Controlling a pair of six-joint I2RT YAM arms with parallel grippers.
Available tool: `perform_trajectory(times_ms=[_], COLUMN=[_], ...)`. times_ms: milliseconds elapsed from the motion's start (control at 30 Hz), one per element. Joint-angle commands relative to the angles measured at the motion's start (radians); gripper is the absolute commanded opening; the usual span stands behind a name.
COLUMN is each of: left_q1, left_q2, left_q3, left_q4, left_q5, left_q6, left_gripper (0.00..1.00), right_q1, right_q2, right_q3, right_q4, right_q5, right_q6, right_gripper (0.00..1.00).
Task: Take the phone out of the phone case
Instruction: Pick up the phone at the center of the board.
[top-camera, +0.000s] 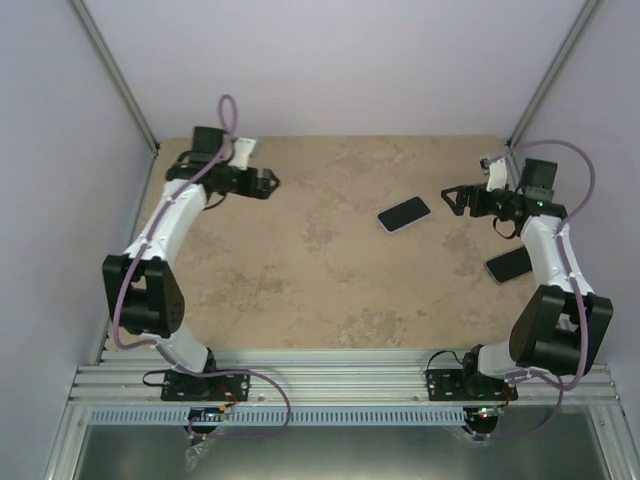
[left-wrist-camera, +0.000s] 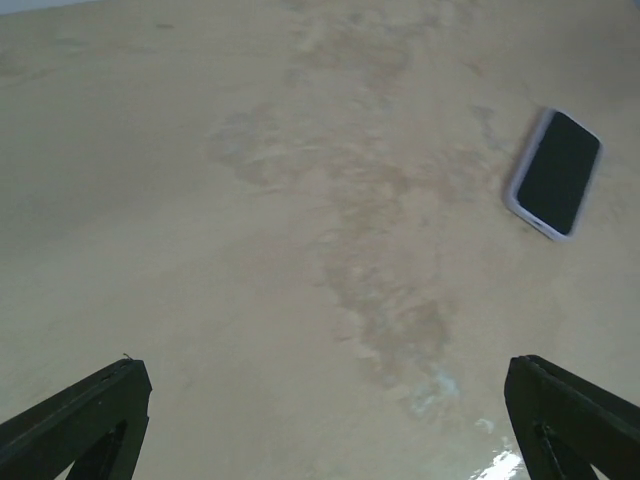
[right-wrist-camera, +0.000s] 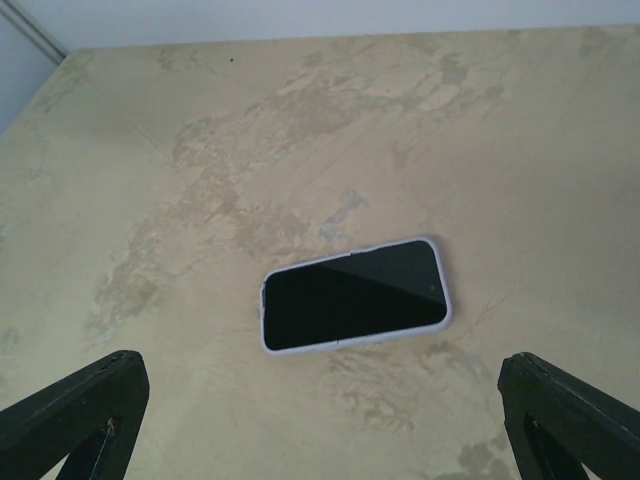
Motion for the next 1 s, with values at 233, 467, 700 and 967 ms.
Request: perform_trajectory(times_ms=[233,467,700,967], left_q1=[-0.438,-0.596,-0.654,-0.657], left_q2=[0.347,0.571,0.744,0.877], left_q3=[0.295,0.489,0.673,0.791], left_q4=[-0.023,-0.033,-0.047,-0.027], left_q5=[-0.081,-0.154,-0.229,-0.289], left_q6=[0.071,0.087,0.082,0.093], left_gripper=[0.99,0.99,0.99,0.99], right_q1=[-0.119,-0.160,-0.171,-0.177], right_q2=[-0.150,-0.176,-0.192,-0.210], right_q3=[-0.156,-0.201,-0.230,-0.256], right_q4=[0.086,0.122,0.146,0.166], right_q5=[-0.064,-0.079,-0.086,-0.079], right_q6=[0.140,0.176,0.190,0.196], right_gripper=[0.98,0.98,0.97,0.98])
